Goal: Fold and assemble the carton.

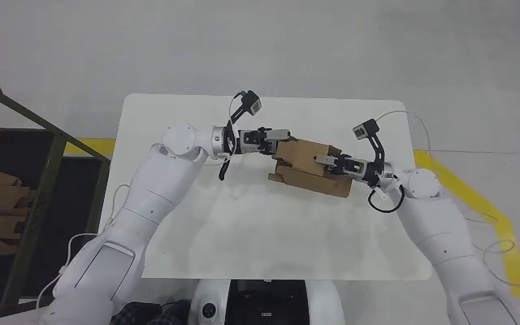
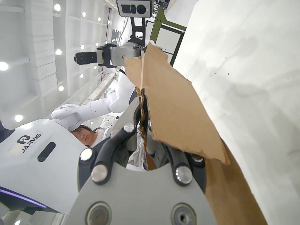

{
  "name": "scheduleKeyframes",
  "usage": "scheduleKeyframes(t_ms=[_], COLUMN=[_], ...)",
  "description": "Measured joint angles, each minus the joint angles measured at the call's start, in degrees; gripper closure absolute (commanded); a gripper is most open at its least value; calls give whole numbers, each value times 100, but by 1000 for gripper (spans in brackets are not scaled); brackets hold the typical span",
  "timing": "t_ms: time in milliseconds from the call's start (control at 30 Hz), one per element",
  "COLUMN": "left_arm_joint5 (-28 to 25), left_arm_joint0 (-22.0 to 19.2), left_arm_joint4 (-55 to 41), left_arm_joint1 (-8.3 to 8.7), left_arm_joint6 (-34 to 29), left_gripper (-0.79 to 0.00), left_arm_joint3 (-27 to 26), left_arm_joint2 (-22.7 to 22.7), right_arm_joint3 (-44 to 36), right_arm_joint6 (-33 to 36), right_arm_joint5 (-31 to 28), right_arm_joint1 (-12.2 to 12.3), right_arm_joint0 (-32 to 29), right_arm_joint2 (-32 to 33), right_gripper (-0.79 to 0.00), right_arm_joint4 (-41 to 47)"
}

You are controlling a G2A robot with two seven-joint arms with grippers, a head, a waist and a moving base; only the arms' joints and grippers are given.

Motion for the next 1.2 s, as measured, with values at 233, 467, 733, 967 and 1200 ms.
scheduleKeyframes(t_ms=[233, 467, 733, 967, 1200], left_arm_joint5=[45, 64, 46, 10, 47], left_arm_joint0=[1, -62, -147, -133, -13], left_arm_joint4=[52, 75, 86, 91, 160], left_arm_joint1=[4, -28, -65, -45, -22], left_arm_joint6=[55, 101, 65, 143, 207], left_gripper=[-785, -785, -785, -785, -785], left_arm_joint3=[58, 136, 150, 245, 100], left_arm_joint2=[-10, 74, 169, 64, 24], right_arm_joint3=[-226, -439, -449, -256, -105], right_arm_joint6=[87, 211, 221, 64, -120], right_arm_joint5=[87, 210, 221, 64, -119], right_arm_joint1=[30, 46, 34, 53, 75], right_arm_joint0=[-137, -260, -259, -164, -103], right_arm_joint2=[-44, -121, -257, -125, 67], right_gripper=[0, 0, 0, 0, 0], right_arm_joint4=[-55, 134, 137, 212, 236])
